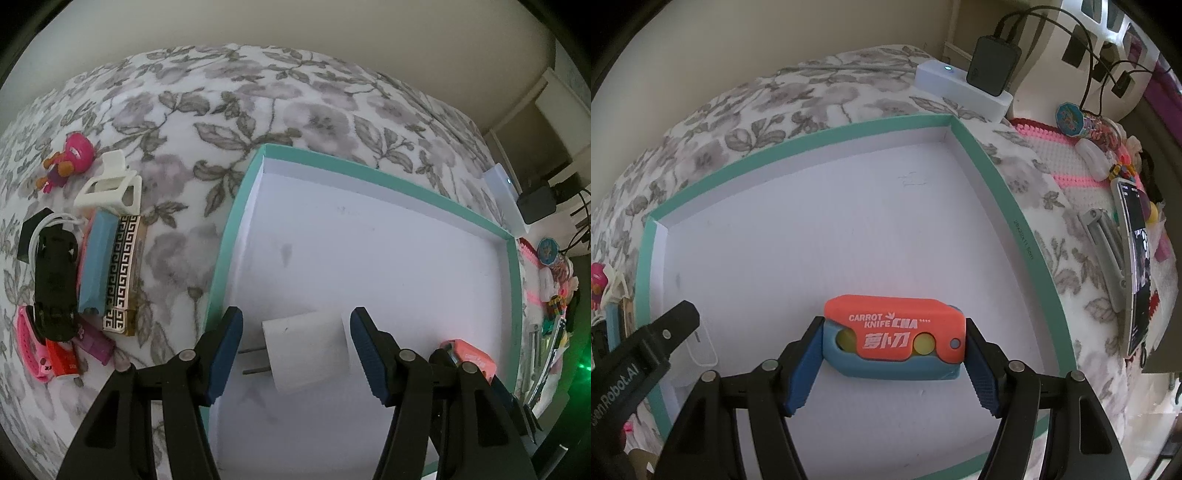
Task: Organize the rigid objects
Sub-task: 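Carry both items into the tray and release them from both grippers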
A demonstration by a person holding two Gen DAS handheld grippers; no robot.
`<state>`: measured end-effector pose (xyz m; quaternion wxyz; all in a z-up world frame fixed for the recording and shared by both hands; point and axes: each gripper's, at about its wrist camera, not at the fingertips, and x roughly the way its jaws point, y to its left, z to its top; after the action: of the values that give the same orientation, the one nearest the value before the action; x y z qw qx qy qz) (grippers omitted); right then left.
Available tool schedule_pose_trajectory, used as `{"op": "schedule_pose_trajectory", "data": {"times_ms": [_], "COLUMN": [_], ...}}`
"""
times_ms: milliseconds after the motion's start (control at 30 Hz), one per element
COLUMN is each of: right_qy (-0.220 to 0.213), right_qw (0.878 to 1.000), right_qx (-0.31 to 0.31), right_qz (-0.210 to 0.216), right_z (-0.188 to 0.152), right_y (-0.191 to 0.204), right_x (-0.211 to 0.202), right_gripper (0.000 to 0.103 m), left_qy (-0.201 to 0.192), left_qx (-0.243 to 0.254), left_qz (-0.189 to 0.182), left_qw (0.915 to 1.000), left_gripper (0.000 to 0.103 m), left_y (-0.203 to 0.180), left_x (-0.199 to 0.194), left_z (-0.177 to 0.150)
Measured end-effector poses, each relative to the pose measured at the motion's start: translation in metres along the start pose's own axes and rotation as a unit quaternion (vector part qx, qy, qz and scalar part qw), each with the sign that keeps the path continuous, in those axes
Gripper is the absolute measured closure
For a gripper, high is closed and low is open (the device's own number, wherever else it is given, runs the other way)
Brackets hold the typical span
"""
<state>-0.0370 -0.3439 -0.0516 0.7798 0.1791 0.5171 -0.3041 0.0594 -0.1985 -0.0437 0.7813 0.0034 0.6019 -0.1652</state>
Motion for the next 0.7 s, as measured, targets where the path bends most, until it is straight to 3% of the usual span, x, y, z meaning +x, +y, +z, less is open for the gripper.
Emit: {"op": "schedule_pose_trajectory", "data": {"times_ms": [300, 500, 567, 700], "right_qy": [-0.002, -0.004, -0.007, -0.01], "right_qw": [1.0, 0.999, 0.999, 0.998], "right_qx": [-0.025, -0.046, -0.051, -0.057], "right_qz": [0.003, 0.008, 0.009, 0.013], "right_z": [-0.001, -0.003, -0.003, -0.006], "right_y": [0.009, 0.017, 0.018, 0.022], "right_x": [-0.002, -0.006, -0.008, -0.01], "right_gripper": [0.029, 0.029, 0.029, 0.029], "left_qy": [0.006, 0.01, 0.007, 0.007], "left_qx": [-0.015, -0.026, -0.023, -0.026], "left_qz": [0.014, 0.002, 0.008, 0.0], "left_qw": [0.9998, 0.9996, 0.9997, 0.9996], "left_gripper": [0.041, 0.04, 0.034, 0.031], "left_y": [0.014, 0.019, 0.019, 0.021], "left_x": [-0.005, -0.01, -0.013, -0.022], "left_z": [-0.004, -0.006, -0.006, -0.006]}}
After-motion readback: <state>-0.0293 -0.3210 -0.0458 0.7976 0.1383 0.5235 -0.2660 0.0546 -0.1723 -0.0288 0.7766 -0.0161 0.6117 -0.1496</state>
